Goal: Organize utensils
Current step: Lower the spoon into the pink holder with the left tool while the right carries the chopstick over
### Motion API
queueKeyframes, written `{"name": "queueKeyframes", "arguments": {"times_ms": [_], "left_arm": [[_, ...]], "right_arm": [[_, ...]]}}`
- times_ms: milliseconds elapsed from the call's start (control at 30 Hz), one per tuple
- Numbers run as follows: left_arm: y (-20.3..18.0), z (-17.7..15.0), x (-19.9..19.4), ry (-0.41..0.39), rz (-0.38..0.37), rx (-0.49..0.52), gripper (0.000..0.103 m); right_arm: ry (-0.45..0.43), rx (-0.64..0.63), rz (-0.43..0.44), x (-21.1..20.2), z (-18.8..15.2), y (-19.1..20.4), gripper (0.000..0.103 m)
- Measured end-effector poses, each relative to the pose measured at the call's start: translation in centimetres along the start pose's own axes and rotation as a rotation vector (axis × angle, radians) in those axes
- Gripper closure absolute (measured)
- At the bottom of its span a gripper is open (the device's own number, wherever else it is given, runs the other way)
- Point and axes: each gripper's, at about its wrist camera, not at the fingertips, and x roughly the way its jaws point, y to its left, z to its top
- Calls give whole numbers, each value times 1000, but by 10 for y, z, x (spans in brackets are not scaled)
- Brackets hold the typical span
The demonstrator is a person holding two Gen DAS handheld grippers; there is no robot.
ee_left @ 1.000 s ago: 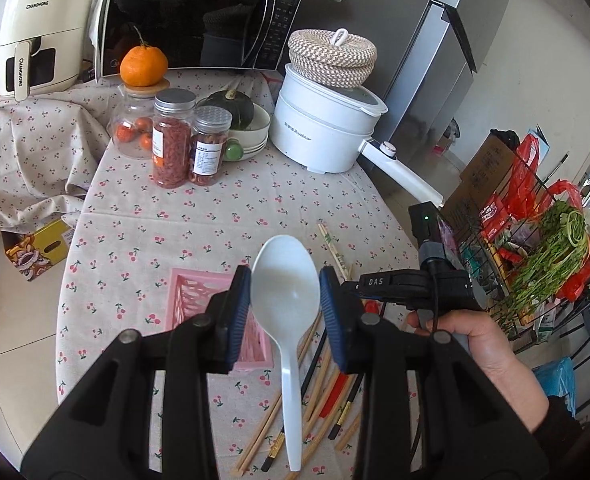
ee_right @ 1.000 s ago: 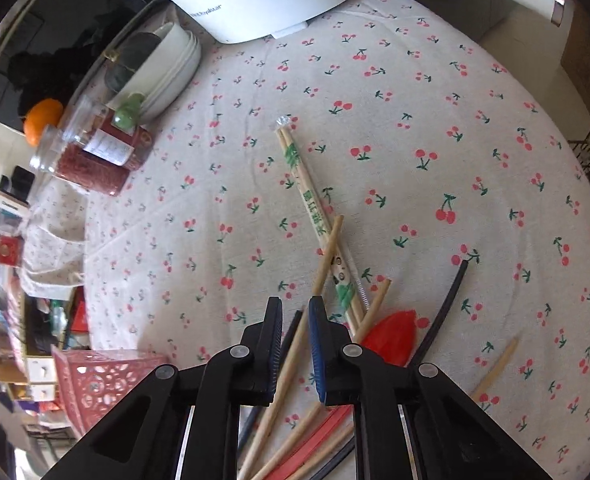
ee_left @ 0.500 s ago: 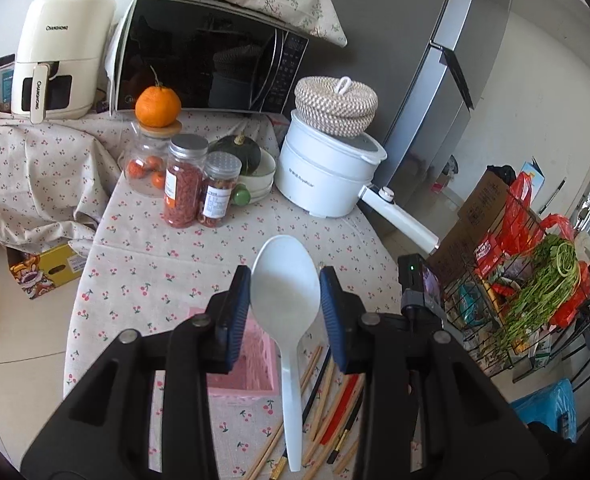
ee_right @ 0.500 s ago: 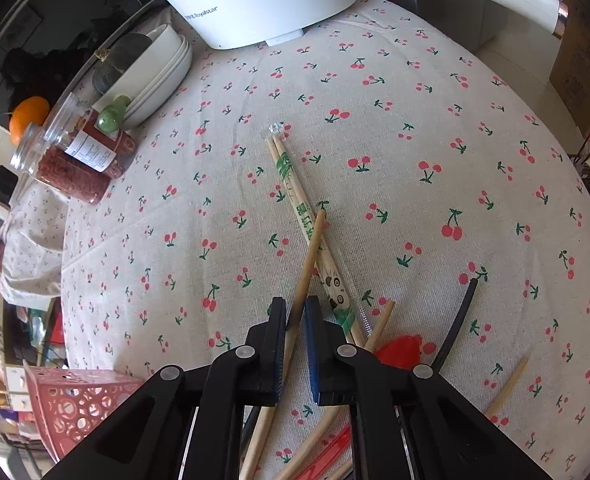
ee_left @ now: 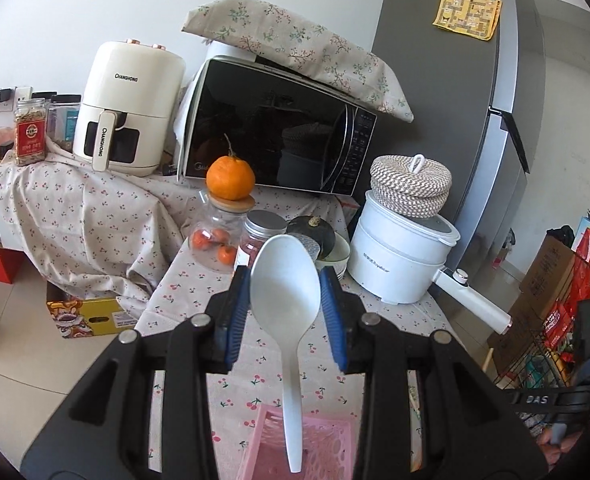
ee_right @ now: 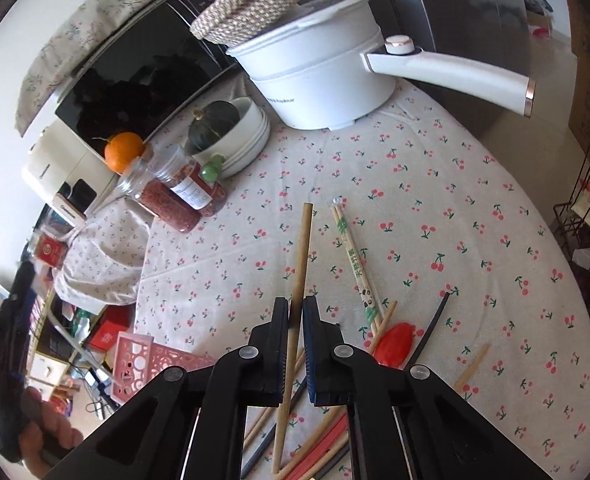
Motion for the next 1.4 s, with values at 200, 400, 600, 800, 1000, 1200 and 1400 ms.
{"name": "queueKeyframes", "arguments": {"times_ms": [200, 400, 600, 800, 1000, 1200, 1400], "left_arm": [[-1, -11, 11, 0, 59, 34, 66], [-3, -22, 24, 98, 49, 58, 66], [-2, -21, 24, 190, 8, 13, 62], [1, -11, 6, 255, -24, -26, 37], [9, -10, -14, 349, -25, -4, 25], [21, -11, -27, 397, -27, 13, 19], [35, -18, -27, 454, -8, 24, 18]], "right_arm": [[-74, -80, 10, -32, -7, 14, 96], [-106, -130, 36, -52, -12, 21, 97], [-150, -153, 83, -75, -11, 31, 97], [-203, -187, 141, -103, -6, 50, 97], [-266, -198, 220, -130, 0, 67, 97], [-312, -198, 305, -140, 3, 83, 97], [-324, -220, 303, -121, 2, 104, 97]]}}
